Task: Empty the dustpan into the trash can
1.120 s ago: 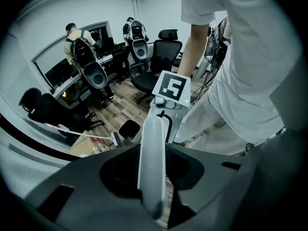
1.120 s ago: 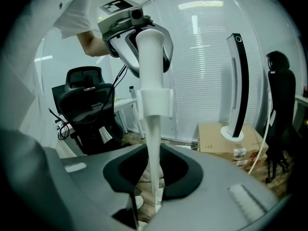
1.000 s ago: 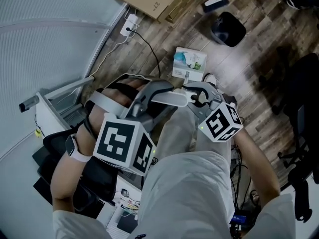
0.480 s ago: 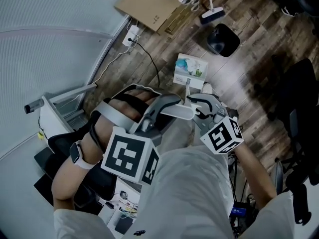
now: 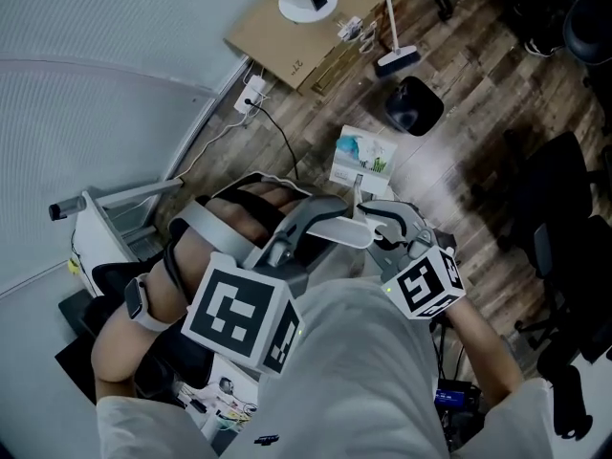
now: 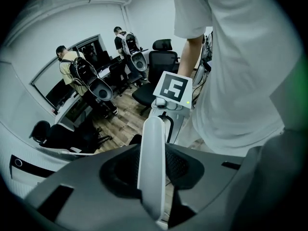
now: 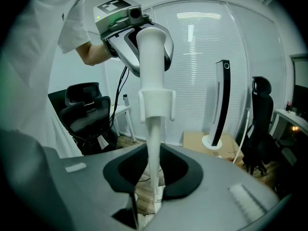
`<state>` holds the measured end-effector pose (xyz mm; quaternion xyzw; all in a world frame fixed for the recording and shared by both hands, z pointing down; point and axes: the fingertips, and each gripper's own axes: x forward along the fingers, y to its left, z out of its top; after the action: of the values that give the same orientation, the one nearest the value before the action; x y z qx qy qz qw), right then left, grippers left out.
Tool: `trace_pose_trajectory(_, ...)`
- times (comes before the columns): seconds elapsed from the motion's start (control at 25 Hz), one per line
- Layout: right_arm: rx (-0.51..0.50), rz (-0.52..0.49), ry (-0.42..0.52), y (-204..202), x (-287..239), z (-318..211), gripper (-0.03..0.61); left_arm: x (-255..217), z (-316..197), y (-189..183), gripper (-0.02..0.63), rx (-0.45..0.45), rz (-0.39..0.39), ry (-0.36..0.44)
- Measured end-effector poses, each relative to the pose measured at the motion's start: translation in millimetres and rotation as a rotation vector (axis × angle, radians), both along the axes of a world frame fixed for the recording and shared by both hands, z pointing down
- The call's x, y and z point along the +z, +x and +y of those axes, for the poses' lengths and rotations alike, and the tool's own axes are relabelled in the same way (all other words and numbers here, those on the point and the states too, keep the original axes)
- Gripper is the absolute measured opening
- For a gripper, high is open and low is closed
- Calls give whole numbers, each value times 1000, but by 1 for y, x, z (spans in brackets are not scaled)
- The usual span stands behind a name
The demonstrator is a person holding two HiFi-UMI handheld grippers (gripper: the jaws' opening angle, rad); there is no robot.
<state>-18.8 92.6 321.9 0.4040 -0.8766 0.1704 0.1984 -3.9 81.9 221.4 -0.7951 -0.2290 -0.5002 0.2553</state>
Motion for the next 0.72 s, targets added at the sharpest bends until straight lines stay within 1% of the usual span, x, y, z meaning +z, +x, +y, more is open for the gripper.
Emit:
trace_pose_trajectory(0.16,21,16,-10,13,-27,1,87,-27,2,13,120,11,24,11)
trace_pose_trajectory(0.36,13,29,3,28,-52,-1,87,-53,0,28,120,-7,66,27)
trace_pose_trajectory(0.64,-12,59,19,66,-59,-9,87,-60,-8,63,120,-34,102,50)
trace_pose_trajectory(0.72,-24,71,37,79,-60,-14,87,-60,-11,75,120,-41,108,54)
